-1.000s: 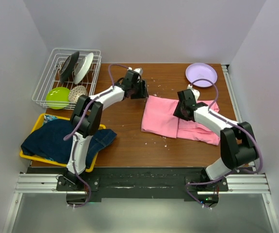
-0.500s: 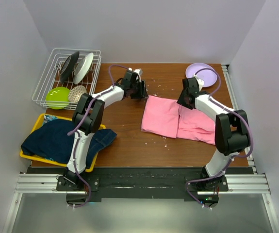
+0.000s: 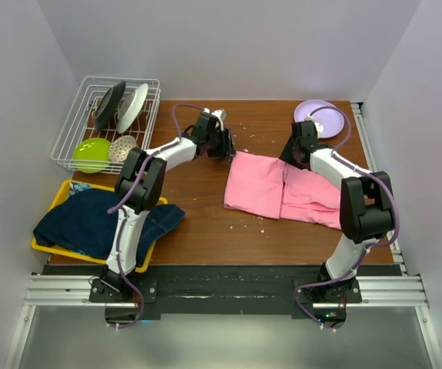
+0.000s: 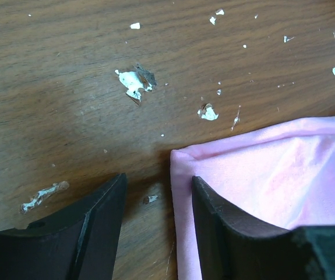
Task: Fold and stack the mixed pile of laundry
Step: Fold the T-shirt at the center of the board.
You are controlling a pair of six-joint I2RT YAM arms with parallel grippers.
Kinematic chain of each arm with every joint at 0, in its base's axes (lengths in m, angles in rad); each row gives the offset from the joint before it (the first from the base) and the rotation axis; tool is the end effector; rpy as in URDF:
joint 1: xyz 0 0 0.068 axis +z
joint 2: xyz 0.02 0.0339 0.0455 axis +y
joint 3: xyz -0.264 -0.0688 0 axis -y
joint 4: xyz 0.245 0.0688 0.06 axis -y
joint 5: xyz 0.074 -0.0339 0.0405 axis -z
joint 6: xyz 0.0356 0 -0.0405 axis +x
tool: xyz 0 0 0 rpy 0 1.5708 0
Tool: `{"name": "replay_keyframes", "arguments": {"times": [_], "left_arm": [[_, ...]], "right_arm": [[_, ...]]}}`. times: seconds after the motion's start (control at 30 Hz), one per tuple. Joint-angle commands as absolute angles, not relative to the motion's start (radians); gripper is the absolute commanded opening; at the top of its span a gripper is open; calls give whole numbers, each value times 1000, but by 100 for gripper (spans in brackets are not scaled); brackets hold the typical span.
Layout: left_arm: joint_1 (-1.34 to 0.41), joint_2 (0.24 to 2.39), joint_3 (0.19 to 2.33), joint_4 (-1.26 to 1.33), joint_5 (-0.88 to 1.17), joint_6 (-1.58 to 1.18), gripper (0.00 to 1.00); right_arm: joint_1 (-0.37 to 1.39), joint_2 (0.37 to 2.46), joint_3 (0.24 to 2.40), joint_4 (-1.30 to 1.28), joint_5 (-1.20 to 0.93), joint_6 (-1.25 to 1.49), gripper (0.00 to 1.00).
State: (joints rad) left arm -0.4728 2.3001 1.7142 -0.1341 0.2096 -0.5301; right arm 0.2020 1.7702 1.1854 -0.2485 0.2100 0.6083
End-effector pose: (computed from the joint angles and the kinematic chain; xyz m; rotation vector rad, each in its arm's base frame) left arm 0.4552 -0.2411 0.1531 0.0453 2.3902 -0.7403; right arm 0.3766 0.0695 0.2065 0.5757 2.3137 0.1321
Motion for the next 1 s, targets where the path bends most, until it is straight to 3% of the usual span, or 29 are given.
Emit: {"name": "replay_keyframes", "arguments": {"times": [0.0, 0.27, 0.47, 0.9, 0.97], "left_arm": [[-466, 2293, 1715, -97, 229, -528, 53], [-460, 2292, 1721, -109, 227, -526, 53], [-459, 2293, 1720, -113, 235, -522, 53], [-434, 2261, 1693, -46, 337, -537, 56], [-433, 2269, 1706, -40, 360, -540, 56]], "right_arm": [[206, 1805, 1232, -216, 186, 624, 41], [204, 1853, 1249, -221, 186, 644, 29], [199, 1861, 1284, -270, 270, 643, 0], [184, 1856, 1278, -288, 301, 626, 0], [184, 1838, 1275, -291, 293, 626, 8]]}}
